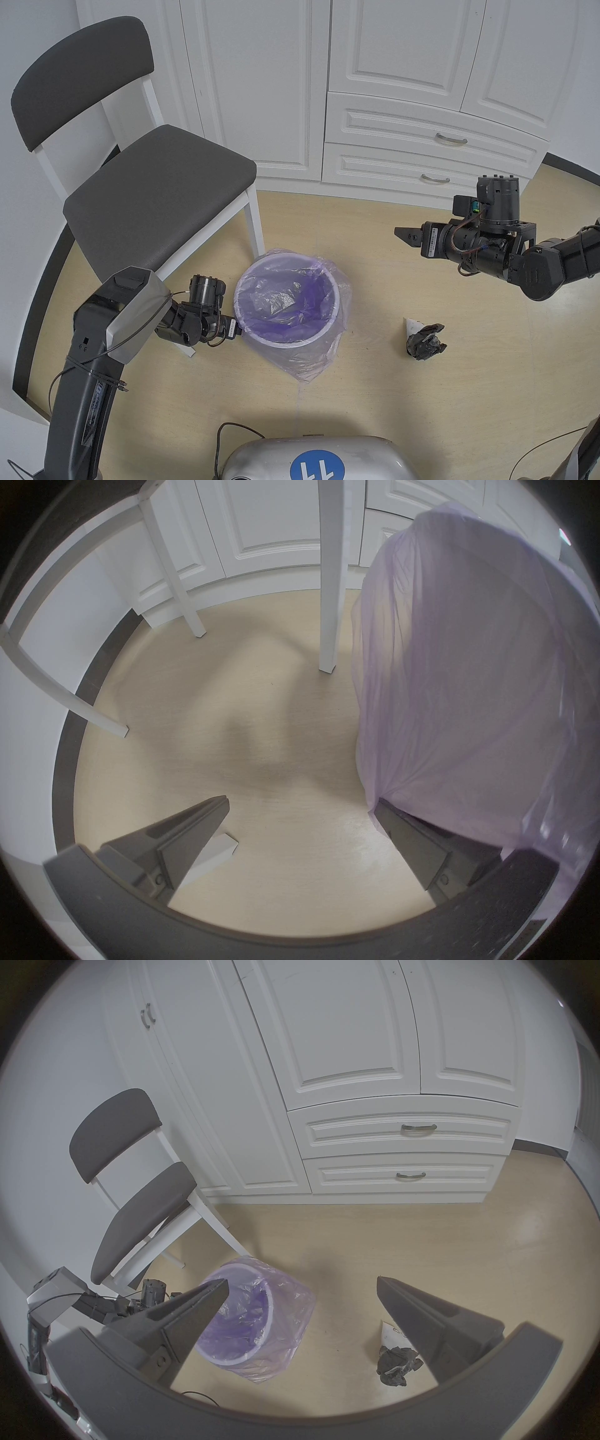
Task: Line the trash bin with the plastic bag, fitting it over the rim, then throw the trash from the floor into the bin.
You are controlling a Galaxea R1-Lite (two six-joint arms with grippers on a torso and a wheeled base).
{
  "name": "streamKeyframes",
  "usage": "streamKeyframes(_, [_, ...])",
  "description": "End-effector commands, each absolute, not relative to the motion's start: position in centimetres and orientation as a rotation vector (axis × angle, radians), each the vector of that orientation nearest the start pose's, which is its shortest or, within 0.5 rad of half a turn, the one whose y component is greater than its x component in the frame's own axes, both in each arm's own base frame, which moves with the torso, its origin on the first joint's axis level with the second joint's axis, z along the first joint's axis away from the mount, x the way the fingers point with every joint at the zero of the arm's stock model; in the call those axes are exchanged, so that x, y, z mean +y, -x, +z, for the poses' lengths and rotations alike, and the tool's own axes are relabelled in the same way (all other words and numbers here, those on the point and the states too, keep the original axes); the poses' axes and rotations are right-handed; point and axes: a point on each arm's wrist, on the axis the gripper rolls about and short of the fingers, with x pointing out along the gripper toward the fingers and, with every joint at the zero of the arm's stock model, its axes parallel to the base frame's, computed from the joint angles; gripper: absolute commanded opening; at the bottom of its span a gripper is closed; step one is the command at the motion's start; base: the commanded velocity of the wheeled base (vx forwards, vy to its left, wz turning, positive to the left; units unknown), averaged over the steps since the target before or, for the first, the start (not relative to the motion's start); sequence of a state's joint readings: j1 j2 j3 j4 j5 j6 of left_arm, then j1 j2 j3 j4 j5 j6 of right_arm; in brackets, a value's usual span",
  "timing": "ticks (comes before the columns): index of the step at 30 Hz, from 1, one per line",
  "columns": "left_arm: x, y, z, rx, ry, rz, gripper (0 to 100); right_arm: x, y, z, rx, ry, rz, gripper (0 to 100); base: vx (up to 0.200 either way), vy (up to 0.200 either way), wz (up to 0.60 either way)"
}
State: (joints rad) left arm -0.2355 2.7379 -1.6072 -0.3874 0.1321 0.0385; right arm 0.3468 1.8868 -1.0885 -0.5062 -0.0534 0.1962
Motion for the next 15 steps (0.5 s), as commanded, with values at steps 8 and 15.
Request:
streamKeyframes(8, [-9.9,-43.3,-4.4,0.698,-0.158,-0.111,100,12.2,-34.3,18.3,0.318,-0.127,0.264,100,0.000,0.000,0.00])
streamKeyframes(15, [-9.1,-39.1,-2.6,0.647,-0.154,-0.123,100,12.2,-34.0,18.5,0.313,-0.128,0.264,100,0.000,0.000,0.00])
